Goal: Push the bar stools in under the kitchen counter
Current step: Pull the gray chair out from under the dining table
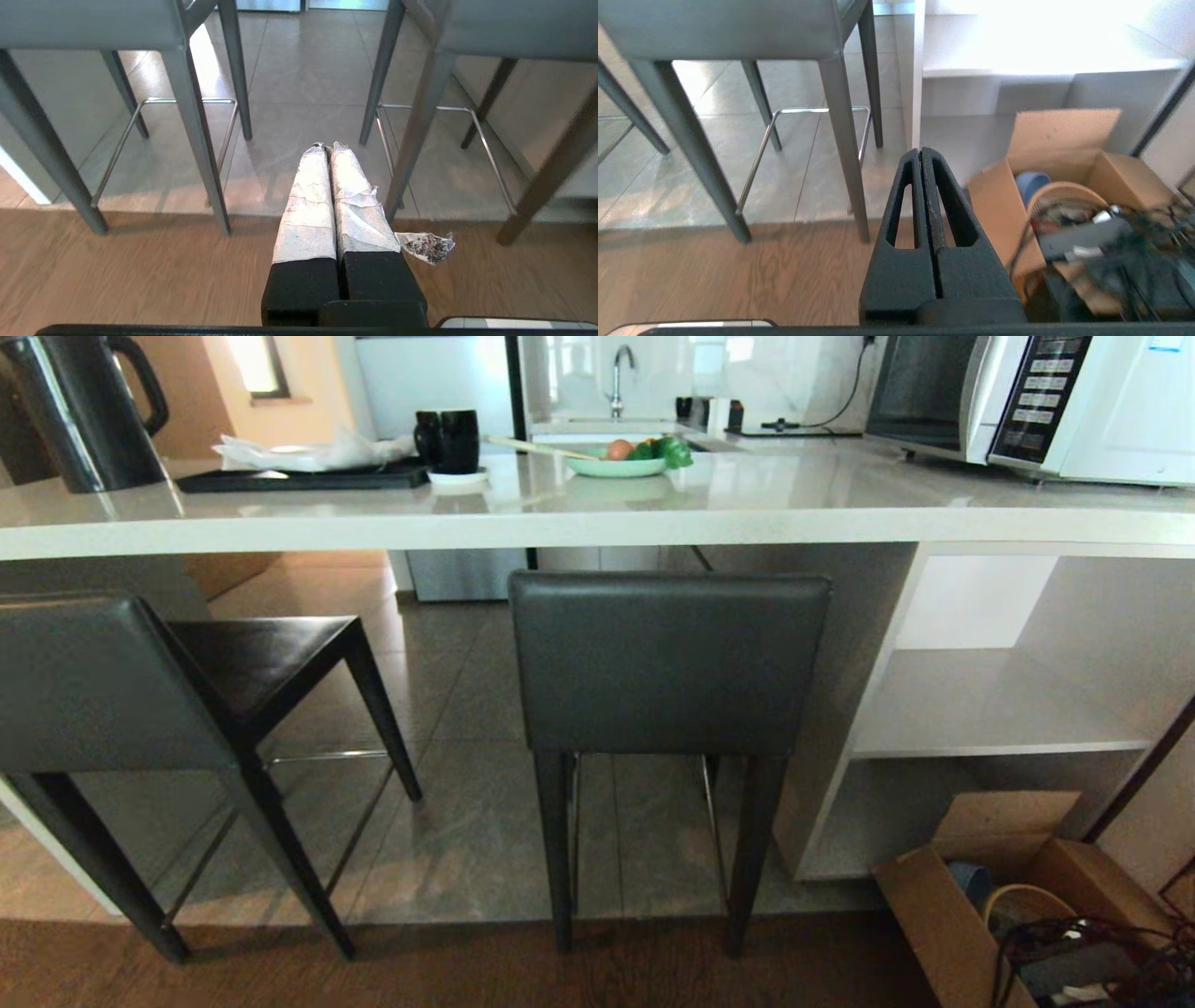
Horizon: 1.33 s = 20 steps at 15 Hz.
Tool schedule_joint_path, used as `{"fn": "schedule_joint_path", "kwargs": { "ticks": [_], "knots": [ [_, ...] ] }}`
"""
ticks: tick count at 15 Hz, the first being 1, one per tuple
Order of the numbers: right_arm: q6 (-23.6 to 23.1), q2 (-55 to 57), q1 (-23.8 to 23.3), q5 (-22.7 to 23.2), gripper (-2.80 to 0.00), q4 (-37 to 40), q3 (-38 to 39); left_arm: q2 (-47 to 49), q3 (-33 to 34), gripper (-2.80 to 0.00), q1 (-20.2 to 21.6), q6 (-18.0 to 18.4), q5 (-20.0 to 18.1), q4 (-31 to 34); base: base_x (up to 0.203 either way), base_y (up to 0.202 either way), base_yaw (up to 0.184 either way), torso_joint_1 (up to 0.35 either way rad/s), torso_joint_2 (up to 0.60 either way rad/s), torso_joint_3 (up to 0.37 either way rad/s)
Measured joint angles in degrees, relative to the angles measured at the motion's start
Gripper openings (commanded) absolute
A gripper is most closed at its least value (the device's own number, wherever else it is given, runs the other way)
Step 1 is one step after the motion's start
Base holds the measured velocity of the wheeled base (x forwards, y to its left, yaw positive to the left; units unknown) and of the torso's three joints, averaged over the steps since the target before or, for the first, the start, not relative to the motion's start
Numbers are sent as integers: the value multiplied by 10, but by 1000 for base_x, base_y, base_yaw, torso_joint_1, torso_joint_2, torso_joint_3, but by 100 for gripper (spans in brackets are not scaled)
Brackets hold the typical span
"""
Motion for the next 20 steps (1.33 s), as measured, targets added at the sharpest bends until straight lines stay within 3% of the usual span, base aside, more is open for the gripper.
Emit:
{"fn": "schedule_joint_path", "kwargs": {
  "ticks": [15,20],
  "knots": [
    [0,0,0,0,-280,0,0,0,0,-280,0,0,0,0,196,0,2,0,2,3],
    [0,0,0,0,-280,0,0,0,0,-280,0,0,0,0,42,0,2,2,2,1]
  ]
}}
